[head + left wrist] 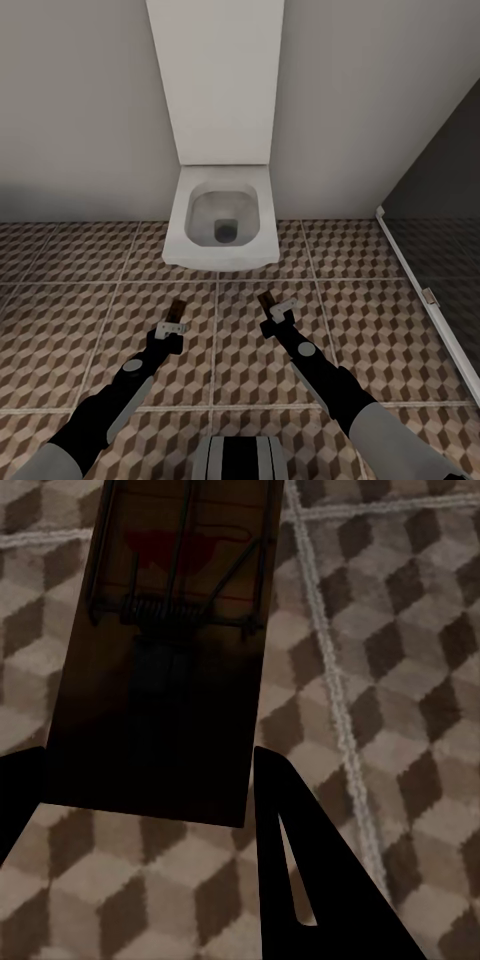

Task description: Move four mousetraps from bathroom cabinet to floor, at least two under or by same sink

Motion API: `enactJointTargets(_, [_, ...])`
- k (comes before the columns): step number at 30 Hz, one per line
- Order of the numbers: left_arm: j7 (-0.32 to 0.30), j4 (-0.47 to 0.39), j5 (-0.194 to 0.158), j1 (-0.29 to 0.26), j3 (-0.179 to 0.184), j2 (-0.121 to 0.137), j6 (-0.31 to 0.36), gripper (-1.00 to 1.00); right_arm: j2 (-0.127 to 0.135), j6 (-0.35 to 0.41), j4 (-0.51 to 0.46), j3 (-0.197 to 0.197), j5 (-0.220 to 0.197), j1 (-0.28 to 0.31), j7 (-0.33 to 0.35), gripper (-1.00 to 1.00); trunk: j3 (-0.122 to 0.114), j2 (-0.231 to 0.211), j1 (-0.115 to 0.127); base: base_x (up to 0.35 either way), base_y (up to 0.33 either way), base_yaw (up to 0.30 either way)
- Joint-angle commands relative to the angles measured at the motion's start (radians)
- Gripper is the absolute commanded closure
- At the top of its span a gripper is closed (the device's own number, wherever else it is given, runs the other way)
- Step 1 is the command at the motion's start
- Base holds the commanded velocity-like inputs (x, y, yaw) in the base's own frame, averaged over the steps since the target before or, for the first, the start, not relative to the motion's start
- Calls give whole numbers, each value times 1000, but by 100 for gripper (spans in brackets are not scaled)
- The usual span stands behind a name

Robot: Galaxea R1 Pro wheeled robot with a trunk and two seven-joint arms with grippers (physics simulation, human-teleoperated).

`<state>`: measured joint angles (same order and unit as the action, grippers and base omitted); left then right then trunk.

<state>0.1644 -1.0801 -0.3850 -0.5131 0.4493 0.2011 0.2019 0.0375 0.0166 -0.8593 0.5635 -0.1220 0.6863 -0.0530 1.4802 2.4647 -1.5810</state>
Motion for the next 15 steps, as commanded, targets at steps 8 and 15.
enactJointTargets(8, [12, -7, -6, -1, 5, 1, 4, 100, 2, 2, -1, 4, -11, 1, -5, 100, 11, 0, 0, 0, 0, 0])
enactJointTargets(15, [14, -24, -5, -1, 5, 1, 5, 100, 3, 2, -1, 4, -10, 1, -5, 100, 22, 0, 0, 0, 0, 0])
